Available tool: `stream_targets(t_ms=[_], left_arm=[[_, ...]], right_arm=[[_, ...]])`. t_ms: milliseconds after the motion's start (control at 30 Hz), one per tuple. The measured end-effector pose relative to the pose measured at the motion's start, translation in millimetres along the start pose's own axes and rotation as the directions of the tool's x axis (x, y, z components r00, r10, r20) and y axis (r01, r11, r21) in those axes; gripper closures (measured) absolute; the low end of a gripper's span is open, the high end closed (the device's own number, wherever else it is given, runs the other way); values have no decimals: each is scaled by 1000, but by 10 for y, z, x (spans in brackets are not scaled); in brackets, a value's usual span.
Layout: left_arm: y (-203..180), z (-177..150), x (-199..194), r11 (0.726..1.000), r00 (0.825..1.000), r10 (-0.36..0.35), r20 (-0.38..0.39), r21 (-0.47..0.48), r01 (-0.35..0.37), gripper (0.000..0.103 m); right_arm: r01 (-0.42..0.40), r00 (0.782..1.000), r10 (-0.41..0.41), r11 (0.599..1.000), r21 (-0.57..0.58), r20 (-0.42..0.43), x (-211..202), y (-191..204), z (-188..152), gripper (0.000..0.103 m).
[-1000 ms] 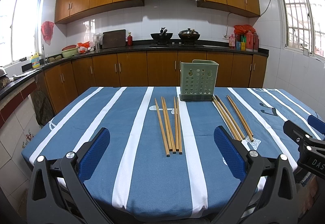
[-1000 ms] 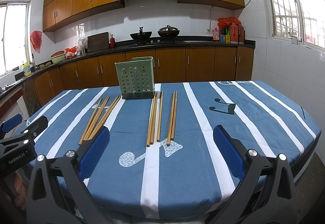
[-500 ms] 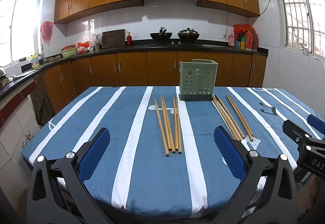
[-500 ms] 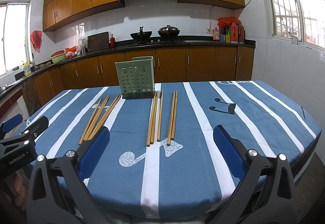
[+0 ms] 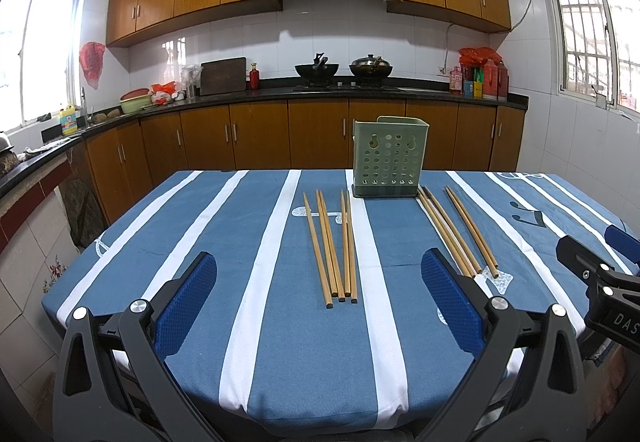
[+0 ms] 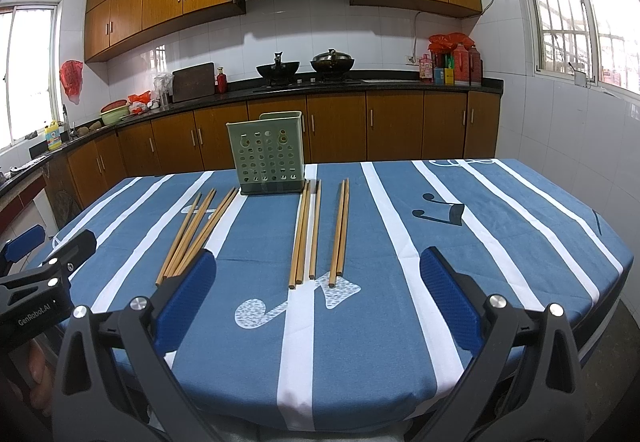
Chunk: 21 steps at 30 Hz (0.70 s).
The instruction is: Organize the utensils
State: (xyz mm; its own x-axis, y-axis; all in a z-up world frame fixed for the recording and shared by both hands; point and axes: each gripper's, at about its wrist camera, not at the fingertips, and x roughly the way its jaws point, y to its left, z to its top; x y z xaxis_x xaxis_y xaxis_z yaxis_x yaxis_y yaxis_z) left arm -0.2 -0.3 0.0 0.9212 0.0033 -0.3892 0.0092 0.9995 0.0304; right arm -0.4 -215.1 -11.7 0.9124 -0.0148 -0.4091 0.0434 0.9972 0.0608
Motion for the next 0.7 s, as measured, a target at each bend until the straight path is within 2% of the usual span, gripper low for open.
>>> stream_targets(t_ms=[467, 700], left_arm=[[4, -6, 6, 1000, 1000, 2, -9, -3, -2, 2], [-7, -63, 205, 999, 997, 36, -68, -14, -37, 2]], right_arm=[[2, 1000, -2, 1000, 4, -14, 41, -20, -3, 4], [13, 997, -9, 999, 51, -71, 254, -109, 6, 4]])
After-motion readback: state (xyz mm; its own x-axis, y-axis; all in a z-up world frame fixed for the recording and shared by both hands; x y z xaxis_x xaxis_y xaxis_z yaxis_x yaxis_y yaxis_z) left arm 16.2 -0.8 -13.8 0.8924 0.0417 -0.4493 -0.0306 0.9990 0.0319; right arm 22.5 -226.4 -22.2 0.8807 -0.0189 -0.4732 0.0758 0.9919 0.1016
